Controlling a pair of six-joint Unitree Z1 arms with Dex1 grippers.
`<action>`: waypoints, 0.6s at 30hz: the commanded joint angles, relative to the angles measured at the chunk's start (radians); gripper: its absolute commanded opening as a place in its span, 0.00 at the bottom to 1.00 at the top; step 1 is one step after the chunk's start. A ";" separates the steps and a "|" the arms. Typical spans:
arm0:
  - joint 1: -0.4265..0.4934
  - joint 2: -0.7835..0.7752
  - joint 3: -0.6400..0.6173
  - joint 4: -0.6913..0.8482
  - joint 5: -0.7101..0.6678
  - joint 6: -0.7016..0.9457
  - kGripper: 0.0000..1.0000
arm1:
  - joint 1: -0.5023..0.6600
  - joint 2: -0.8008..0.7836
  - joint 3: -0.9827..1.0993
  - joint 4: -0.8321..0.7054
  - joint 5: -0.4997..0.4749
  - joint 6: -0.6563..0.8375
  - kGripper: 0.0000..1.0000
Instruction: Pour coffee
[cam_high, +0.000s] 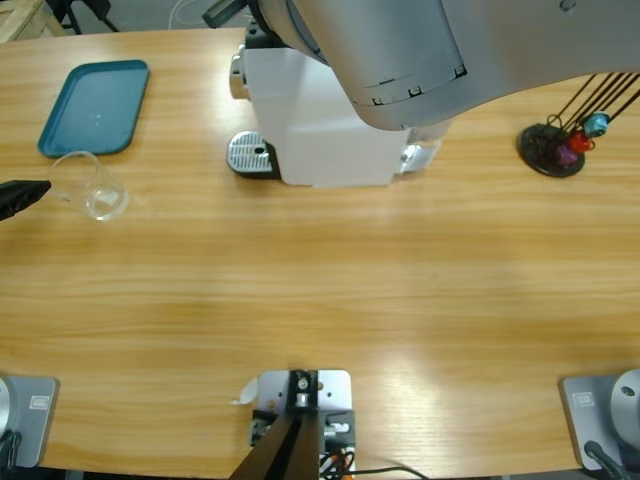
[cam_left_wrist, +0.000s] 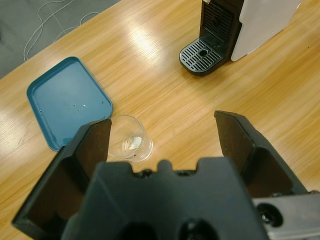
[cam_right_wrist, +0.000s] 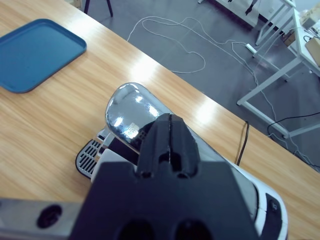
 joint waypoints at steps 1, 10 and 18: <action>-0.004 0.026 0.036 -0.008 0.010 0.018 0.89 | 0.024 0.166 0.131 -0.015 0.061 0.044 0.00; -0.004 0.027 0.036 -0.008 0.011 0.018 0.89 | 0.023 0.190 0.185 -0.067 0.074 0.075 0.00; -0.004 0.022 0.030 -0.009 0.039 0.018 0.89 | 0.023 0.177 0.203 -0.080 0.077 0.078 0.00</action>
